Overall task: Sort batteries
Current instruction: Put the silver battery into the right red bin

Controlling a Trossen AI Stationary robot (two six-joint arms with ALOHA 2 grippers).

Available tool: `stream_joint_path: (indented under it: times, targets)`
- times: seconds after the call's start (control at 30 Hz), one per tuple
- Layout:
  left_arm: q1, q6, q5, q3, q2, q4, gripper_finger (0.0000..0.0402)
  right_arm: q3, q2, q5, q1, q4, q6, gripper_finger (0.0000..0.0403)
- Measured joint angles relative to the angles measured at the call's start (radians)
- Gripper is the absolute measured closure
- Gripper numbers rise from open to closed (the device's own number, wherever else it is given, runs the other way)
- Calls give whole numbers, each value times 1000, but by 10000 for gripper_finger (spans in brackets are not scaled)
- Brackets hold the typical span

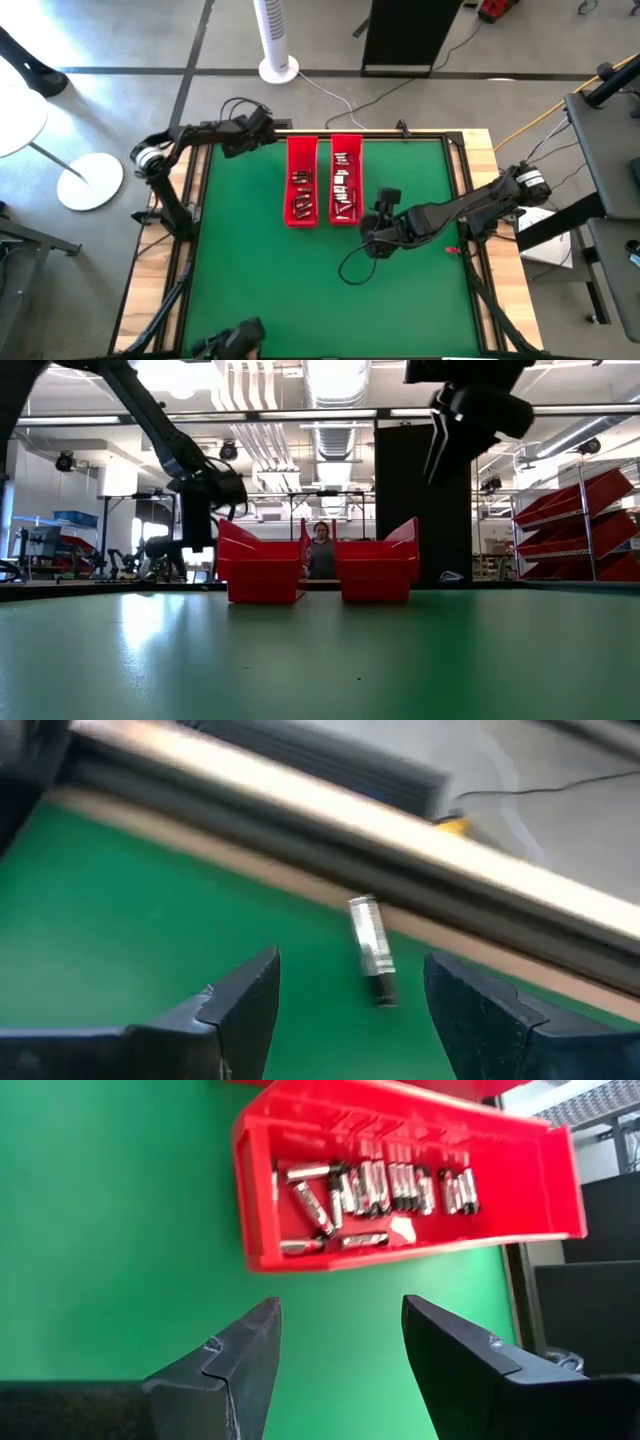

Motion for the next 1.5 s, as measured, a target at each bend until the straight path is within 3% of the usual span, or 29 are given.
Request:
stream_joint_path:
  times: [0.23,0.43,0.77,0.93,1.1,1.3,1.5]
  targets:
    - [10,-48,15,71,121,-52,177,-64,0,-1,41,2,62,202]
    - [15,-42,20,97,144,-68,195,-118,0,0,42,9,87,202]
    - [2,-128,-4,81,138,-62,318,-156,-2,0,43,55,85,202]
    - [1,-38,8,74,137,-60,375,-151,-4,0,43,55,75,202]
    - [-11,2,9,69,121,-62,389,-151,-22,-1,45,53,80,202]
    - [-22,203,47,60,37,-61,390,-150,-85,-3,76,27,88,202]
    - [-92,355,26,-61,-221,116,391,-150,-160,-2,86,29,86,202]
